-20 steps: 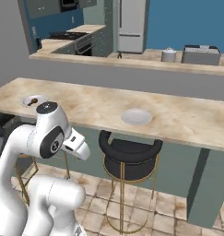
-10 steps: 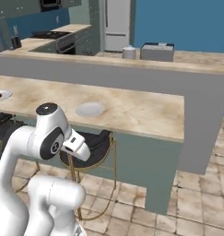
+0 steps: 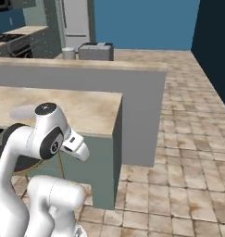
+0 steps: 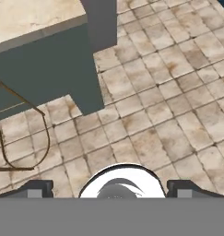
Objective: Take the chicken drumsticks from the pan and place one on each plate on the dining counter.
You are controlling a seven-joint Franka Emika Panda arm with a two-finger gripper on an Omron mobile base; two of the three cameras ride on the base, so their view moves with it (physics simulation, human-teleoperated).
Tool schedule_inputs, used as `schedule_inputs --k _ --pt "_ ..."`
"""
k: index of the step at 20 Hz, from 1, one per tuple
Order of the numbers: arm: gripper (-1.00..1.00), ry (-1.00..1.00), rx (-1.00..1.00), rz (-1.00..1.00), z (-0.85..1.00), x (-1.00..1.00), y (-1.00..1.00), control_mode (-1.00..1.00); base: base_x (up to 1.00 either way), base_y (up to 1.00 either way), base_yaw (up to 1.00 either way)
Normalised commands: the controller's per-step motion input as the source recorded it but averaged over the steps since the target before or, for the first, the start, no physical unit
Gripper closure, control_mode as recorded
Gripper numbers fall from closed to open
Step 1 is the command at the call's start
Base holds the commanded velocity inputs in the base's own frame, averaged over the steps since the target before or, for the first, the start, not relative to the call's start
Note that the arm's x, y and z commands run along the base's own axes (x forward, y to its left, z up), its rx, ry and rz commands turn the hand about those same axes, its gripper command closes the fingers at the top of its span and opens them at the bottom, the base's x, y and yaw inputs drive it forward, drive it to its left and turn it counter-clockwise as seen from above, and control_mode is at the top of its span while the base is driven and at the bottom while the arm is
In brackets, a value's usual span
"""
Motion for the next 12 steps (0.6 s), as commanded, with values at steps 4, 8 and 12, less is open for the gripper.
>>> schedule_inputs --k 4,8,12 --pt "-1.0 0.0 0.0 0.0 0.0 0.0 0.0 1.0 0.69 -1.0 -0.47" --pt "-1.0 0.0 0.0 0.0 0.0 0.0 0.0 1.0 0.82 -1.0 -0.49" --pt "-1.0 0.0 0.0 0.0 0.0 0.0 0.0 1.0 0.7 -1.0 -0.35"
